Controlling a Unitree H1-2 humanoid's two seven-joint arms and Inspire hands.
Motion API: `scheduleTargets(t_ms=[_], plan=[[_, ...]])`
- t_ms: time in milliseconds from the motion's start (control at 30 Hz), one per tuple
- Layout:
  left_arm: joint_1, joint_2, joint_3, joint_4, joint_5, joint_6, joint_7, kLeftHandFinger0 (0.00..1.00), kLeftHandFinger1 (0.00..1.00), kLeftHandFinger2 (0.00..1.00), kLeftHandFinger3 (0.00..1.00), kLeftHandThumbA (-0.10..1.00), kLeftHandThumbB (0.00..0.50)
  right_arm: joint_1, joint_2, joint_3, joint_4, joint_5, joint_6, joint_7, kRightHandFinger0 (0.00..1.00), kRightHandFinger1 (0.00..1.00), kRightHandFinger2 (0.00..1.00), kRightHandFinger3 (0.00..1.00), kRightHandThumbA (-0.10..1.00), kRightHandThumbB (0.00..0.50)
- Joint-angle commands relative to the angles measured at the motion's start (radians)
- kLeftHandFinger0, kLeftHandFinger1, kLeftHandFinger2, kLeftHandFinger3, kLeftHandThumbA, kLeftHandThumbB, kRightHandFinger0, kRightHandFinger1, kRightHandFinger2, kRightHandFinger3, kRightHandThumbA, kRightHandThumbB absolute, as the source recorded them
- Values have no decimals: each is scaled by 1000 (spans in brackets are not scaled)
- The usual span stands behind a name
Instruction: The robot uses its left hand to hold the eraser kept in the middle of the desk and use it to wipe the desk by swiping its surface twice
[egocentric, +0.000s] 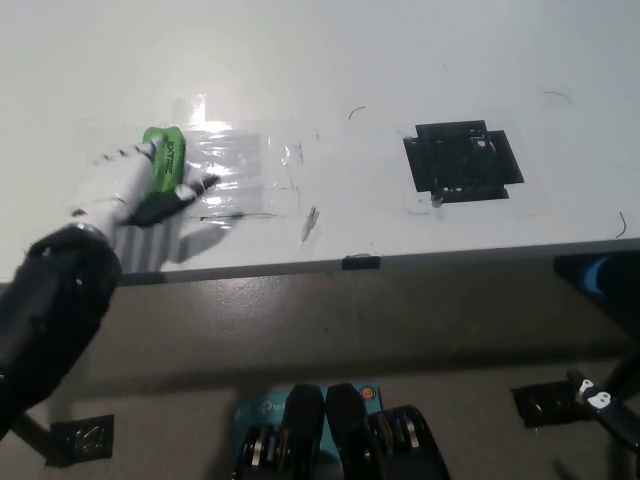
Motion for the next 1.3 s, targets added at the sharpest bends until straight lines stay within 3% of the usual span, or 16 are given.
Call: scheduleTargets(t_ms=[0, 333, 433, 567, 667, 800, 967, 1167, 1233, 1267], plan=[[-211, 124, -281, 143, 519, -57, -42, 1000, 1000, 1000, 1000, 1000, 448, 15, -2, -5, -71, 30, 14, 7, 1000, 1000, 1000, 1000, 1000, 108], [-219, 68, -369, 211, 528, -12, -22, 1000, 1000, 1000, 1000, 1000, 497, 6, -3, -1, -72, 28, 11, 6, 1000, 976, 971, 977, 1000, 146], [-200, 37, -381, 276, 510, -5, 10, 1000, 1000, 1000, 1000, 1000, 480, 4, -4, 1, -76, 23, 18, 5, 1000, 966, 962, 976, 1000, 158], [-165, 9, -374, 320, 478, -12, 24, 1000, 1000, 1000, 1000, 1000, 492, -3, -12, 4, -69, 16, 9, 7, 988, 955, 950, 965, 1000, 153], [-118, -31, -375, 364, 476, -8, 40, 1000, 1000, 1000, 1000, 1000, 500, -8, -13, 4, -74, 23, 18, 11, 984, 959, 958, 988, 1000, 106], [-78, -61, -363, 370, 467, -32, 39, 1000, 1000, 1000, 1000, 1000, 500, -13, -19, 2, -76, 19, 15, 9, 947, 948, 951, 1000, 1000, 98], [-22, -79, -292, 341, 418, -51, 59, 1000, 1000, 1000, 1000, 1000, 487, -11, -21, 7, -73, -15, 9, -8, 891, 904, 906, 959, 1000, 111], [80, -139, -59, 297, 245, -99, 71, 1000, 1000, 1000, 1000, 1000, 445, -6, -5, 1, -80, -13, 16, -22, 877, 899, 901, 941, 1000, 38], [91, -150, -27, 305, 242, -109, 66, 1000, 1000, 1000, 1000, 1000, 422, -6, -3, -3, -80, 2, 24, -19, 917, 924, 930, 963, 1000, 33], [104, -163, 0, 310, 220, -94, 36, 1000, 1000, 1000, 1000, 1000, 395, -3, -11, -3, -69, 9, 5, -10, 967, 963, 968, 982, 1000, 54]])
